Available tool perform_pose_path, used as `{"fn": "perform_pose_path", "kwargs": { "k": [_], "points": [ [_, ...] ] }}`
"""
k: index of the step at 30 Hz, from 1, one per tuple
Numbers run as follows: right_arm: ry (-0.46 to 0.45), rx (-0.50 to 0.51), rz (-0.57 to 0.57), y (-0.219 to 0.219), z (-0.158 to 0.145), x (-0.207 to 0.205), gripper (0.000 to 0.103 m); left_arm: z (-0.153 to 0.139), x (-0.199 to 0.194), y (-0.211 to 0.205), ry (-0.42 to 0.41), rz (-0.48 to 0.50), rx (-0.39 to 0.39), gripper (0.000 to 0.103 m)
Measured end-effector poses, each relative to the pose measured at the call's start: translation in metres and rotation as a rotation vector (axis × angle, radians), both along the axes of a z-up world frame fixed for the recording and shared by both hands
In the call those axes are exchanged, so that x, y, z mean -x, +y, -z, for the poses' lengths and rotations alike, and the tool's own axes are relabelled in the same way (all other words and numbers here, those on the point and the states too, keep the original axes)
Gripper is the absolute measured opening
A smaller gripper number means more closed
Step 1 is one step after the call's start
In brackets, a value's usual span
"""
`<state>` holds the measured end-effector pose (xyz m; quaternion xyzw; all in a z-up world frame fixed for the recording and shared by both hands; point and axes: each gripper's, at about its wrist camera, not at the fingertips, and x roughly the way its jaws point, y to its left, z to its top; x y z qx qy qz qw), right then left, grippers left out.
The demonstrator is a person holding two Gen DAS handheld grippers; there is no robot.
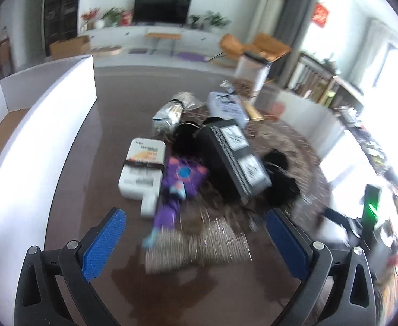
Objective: Organize objects
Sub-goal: 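Grasp the rhinestone bow hair clip with the left gripper and lift it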
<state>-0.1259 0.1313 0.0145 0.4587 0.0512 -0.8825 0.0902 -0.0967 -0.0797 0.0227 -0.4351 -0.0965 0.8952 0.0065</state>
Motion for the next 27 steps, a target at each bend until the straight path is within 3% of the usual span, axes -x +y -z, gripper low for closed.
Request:
{"fn": "perform_pose_path", "kwargs": {
  "k": [3,8,11,14,18,24,25,27],
  "points": [
    [0.000,0.000,0.000,0.000,-0.001,0.001,0.103,0.034,0.018,0.001,-0.105,-0.047,0.122,0.103],
    [0.000,0.000,0.000,0.001,-0.001,0.001,0.103,0.060,-0.024,-0.018,-0.154,-0.015,0.075,0.103],
    [0.000,0.000,0.000,0.001,-0.001,0.001,0.103,0.062,-0.051,-0.024,-0.150,-0.004,0.115,0.103],
    [0.000,0.000,0.000,0.000,-0.001,0.001,0.103,0.057,-0.063,-0.024,-0.139,0.039,0.103,0.103],
    [0.000,0.000,-0.001,0.001,-0.002,0.001,0.103,0.046,-0.052,-0.016,-0.094,0.053,0.069,0.103],
    [0.000,0.000,-0.001,0.001,-0.001,0.001,0.103,0.051,-0.009,-0.011,-0.120,0.004,0.079,0.103],
    [0.000,0.000,0.000,0.001,-0.001,0.001,0.103,0.052,-0.010,-0.013,-0.114,-0.008,0.087,0.085],
    [0.000,0.000,-0.001,0.001,-0.001,0.002,0.103,0.051,-0.020,-0.020,-0.103,-0.012,0.058,0.060]
  ]
}}
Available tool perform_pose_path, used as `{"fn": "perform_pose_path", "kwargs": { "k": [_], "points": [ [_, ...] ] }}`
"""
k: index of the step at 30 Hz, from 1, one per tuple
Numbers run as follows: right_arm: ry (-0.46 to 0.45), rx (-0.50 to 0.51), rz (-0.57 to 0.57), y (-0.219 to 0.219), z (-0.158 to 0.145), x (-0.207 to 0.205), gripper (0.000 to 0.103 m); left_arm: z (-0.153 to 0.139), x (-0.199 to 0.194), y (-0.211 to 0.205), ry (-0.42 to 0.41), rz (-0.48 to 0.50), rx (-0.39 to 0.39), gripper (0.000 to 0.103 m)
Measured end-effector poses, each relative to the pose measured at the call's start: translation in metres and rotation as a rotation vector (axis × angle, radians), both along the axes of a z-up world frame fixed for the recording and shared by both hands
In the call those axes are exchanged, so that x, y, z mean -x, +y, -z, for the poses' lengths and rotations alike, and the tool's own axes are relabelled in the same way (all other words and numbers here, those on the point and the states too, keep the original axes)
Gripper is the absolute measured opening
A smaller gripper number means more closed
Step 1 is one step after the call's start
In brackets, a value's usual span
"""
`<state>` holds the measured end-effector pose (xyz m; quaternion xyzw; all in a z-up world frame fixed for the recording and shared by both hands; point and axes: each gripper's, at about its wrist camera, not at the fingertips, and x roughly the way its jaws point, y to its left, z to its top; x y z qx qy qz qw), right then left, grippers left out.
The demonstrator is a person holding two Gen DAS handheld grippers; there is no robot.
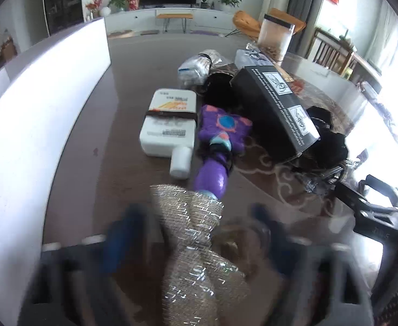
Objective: Organize objects
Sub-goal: 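Grasp the rhinestone bow hair clip with the left gripper and lift it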
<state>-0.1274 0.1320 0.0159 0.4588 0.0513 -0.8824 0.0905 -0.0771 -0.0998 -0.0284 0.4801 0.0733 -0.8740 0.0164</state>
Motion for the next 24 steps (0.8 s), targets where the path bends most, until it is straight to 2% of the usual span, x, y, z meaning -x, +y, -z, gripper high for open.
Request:
{"fn": "perform_pose_path", "kwargs": {
  "k": [1,4,6,11,15,19,22,24],
  "points": [
    [0.000,0.000,0.000,0.000,0.000,0.000,0.103,-0.002,-0.009,-0.004,0.014,-0.003,0.004,0.049],
    [0.000,0.000,0.000,0.000,0.001,-0.001,0.103,-0.005,-0.036,-0.010,0.019,0.012,-0.032,0.049],
    [0.000,0.000,0.000,0.000,0.000,0.000,0.103,-0.005,-0.055,-0.010,0.029,0.033,-0.027,0.049],
    [0.001,0.000,0.001,0.000,0.001,0.000,0.103,-0.003,-0.088,-0.006,0.071,0.062,-0.029,0.050],
    [0.001,0.000,0.001,0.000,0.001,0.000,0.103,0.000,-0.094,-0.007,0.112,0.066,-0.036,0.052],
    [-0.003,0.000,-0.008,0.000,0.001,-0.001,0.103,0.001,-0.092,-0.003,0.108,0.079,-0.028,0.061],
    [-0.083,0.002,-0.190,-0.003,-0.003,0.002,0.103,0.002,-0.092,0.000,0.102,0.097,-0.021,0.068],
    [-0.052,-0.004,-0.314,-0.005,-0.015,-0.007,0.103,0.003,-0.094,0.002,0.107,0.100,-0.007,0.068]
  ]
}}
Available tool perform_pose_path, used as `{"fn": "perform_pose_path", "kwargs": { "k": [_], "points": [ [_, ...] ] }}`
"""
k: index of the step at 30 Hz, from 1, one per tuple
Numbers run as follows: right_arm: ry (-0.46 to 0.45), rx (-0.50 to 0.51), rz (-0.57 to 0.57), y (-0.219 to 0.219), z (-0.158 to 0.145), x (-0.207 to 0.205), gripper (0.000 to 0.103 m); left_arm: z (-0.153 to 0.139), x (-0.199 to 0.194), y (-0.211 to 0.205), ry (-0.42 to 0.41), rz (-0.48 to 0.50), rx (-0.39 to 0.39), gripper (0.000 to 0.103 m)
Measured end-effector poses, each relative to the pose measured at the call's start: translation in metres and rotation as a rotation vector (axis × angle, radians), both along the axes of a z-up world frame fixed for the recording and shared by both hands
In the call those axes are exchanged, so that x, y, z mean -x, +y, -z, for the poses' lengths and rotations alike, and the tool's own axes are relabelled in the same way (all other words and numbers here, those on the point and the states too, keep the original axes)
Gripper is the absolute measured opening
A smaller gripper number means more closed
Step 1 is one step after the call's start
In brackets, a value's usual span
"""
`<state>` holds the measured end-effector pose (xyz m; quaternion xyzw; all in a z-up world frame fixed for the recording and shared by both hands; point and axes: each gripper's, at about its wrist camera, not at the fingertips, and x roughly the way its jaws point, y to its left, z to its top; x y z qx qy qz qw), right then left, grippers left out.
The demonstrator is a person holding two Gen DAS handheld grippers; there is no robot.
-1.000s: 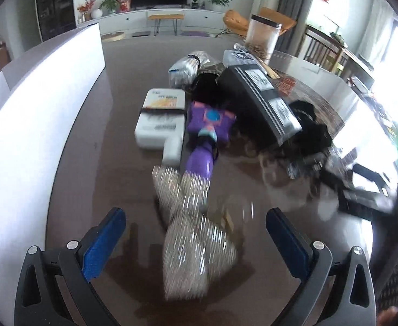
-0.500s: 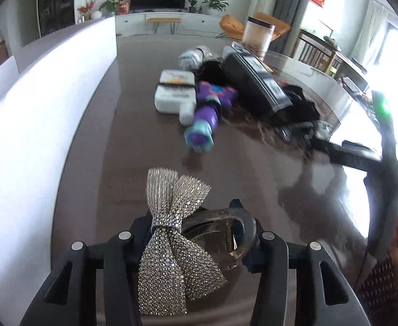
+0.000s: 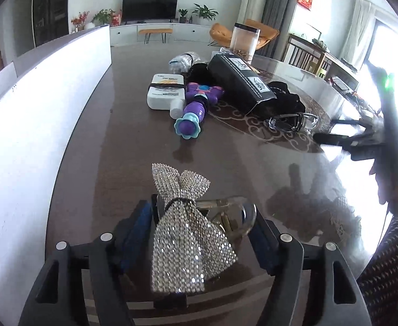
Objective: Organize objects
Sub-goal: 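Grasp the rhinestone bow hair clip with the left gripper and lift it, then carry the bow clip to the pen while the right gripper carries the eyeglasses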
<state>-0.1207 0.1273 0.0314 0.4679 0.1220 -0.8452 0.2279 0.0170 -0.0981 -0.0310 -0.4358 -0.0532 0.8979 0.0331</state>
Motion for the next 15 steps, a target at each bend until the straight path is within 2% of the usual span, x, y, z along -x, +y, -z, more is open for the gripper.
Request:
{"fn": "perform_pose_path", "kwargs": {
  "k": [2,4,7,10,12,15],
  "points": [
    [0.072,-0.048,-0.105,-0.012,-0.016,-0.002,0.103,0.001,0.000,0.002,0.003,-0.001,0.003,0.071],
    [0.057,-0.055,-0.180,-0.026,-0.023,0.010,0.103,0.000,0.001,0.003,-0.003,-0.003,0.002,0.072],
    [-0.028,-0.086,-0.240,-0.044,-0.015,0.026,0.103,0.000,0.000,-0.003,-0.020,-0.009,-0.022,0.072],
    [-0.162,-0.048,-0.264,-0.045,-0.004,0.031,0.097,-0.001,-0.005,-0.010,-0.029,-0.014,-0.036,0.072],
    [-0.251,0.011,-0.312,-0.042,-0.006,0.015,0.096,0.000,-0.007,-0.013,-0.030,-0.015,-0.032,0.073],
    [-0.314,0.041,-0.399,-0.040,-0.015,-0.020,0.096,0.001,-0.007,-0.012,-0.029,-0.005,-0.024,0.073]
  ]
}}
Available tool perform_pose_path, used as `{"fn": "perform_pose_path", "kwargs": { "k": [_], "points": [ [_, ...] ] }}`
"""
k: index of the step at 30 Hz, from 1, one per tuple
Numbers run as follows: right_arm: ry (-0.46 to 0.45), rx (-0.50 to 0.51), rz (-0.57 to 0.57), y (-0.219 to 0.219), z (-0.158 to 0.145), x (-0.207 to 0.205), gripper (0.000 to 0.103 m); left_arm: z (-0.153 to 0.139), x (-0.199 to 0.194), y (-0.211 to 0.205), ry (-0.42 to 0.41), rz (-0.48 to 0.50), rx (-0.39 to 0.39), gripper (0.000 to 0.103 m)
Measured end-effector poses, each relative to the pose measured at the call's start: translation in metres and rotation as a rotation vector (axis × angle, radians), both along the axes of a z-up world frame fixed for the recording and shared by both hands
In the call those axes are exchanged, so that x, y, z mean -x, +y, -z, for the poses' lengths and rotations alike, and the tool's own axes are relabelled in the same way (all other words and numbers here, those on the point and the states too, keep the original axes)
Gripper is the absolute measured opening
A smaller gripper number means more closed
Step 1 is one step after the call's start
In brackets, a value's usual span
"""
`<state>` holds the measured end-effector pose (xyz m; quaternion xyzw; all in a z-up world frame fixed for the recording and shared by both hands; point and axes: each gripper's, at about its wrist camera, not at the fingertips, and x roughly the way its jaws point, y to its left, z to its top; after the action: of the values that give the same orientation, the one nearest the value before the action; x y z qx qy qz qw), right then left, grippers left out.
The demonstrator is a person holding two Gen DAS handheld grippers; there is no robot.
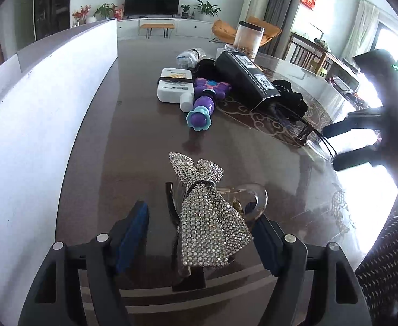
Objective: Organize objects
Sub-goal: 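Carry the bow clip to the pen while the right gripper carries the eyeglasses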
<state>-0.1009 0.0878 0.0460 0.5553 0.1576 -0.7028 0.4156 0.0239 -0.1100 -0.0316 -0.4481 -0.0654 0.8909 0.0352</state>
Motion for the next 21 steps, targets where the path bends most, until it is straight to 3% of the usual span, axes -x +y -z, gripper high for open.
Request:
{"fn": "perform_pose_path", "kwargs": {
  "k": [2,4,9,11,12,13,15,16,21],
  "points": [
    [0.059,-0.025,-0.021,0.000,-0.009,-0.020,0.096,0.001,0.001,0.003,-0.002,0.008,0.022,0.073],
    [0.095,-0.061,0.028,0.001,-0.012,-0.021,0.096,0.001,0.002,0.006,-0.007,0.015,0.049,0.073],
    [0.017,-0.112,0.179,-0.010,-0.001,0.017,0.094,0.001,0.003,0.003,-0.043,0.017,0.059,0.073],
    [-0.020,-0.137,0.203,-0.012,0.011,0.025,0.075,0.000,0.002,-0.003,-0.046,0.007,0.043,0.073],
    [-0.006,-0.153,0.206,-0.014,0.012,0.025,0.070,0.000,0.001,-0.007,-0.044,-0.002,0.030,0.073],
    [0.011,-0.167,0.209,-0.016,0.009,0.025,0.060,0.000,0.001,-0.010,-0.047,-0.005,0.020,0.067],
    [0.034,-0.195,0.221,-0.014,0.004,0.025,0.036,-0.003,0.001,-0.008,-0.040,0.027,0.023,0.048],
    [0.042,-0.205,0.220,-0.011,0.001,0.024,0.013,-0.006,0.001,-0.006,-0.027,0.037,0.044,0.048],
    [0.041,-0.139,0.272,0.022,-0.018,0.013,0.012,-0.023,-0.012,-0.003,0.032,0.057,-0.013,0.048]
  ]
}}
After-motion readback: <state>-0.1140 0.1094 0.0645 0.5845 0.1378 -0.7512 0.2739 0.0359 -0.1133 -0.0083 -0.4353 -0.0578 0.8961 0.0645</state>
